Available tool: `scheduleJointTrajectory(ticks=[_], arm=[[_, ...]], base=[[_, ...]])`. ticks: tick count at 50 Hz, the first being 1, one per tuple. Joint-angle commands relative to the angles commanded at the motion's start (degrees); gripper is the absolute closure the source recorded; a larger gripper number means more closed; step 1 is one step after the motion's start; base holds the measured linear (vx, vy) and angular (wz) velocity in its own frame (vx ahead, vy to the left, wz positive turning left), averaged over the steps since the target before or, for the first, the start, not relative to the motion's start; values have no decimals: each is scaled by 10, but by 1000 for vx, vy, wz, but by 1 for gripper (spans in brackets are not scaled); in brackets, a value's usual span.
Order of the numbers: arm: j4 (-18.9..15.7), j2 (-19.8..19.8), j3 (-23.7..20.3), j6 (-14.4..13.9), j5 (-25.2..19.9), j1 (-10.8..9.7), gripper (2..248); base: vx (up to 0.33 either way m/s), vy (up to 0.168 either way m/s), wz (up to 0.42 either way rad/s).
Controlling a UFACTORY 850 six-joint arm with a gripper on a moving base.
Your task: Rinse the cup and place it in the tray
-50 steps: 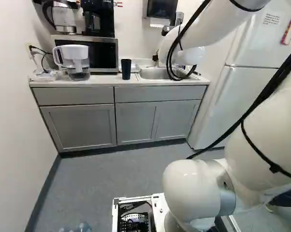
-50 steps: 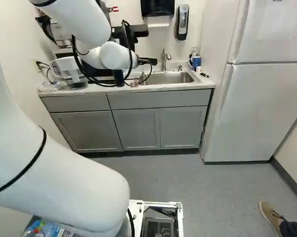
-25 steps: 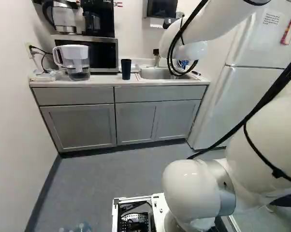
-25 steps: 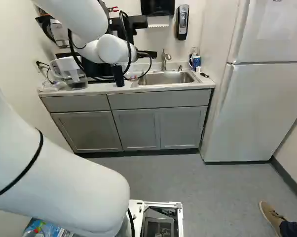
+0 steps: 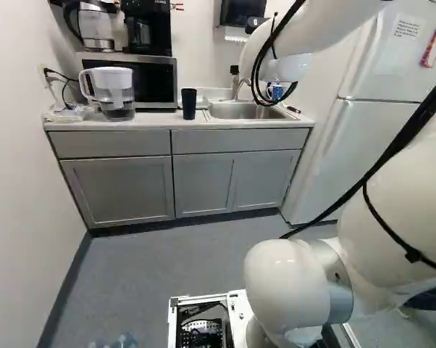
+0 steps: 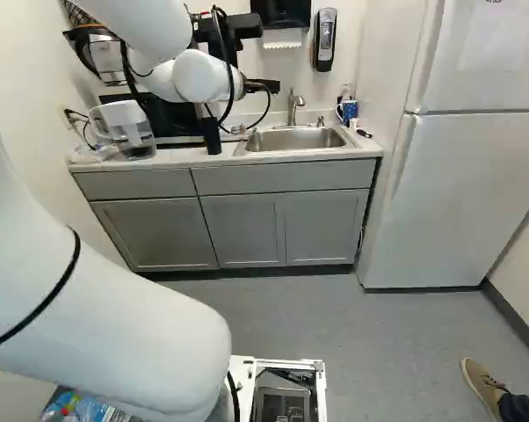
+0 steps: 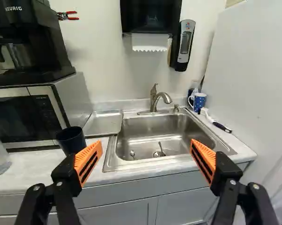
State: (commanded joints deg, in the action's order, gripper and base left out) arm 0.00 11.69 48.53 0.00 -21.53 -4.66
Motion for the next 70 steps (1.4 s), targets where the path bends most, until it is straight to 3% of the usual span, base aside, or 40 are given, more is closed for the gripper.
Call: scheduleJointTrajectory(ticks=[45,70], arm=[[0,-4,4,0,0,0,3],[0,-4,4,0,0,0,3]], base=[[0,0,0],[51,-68,7]])
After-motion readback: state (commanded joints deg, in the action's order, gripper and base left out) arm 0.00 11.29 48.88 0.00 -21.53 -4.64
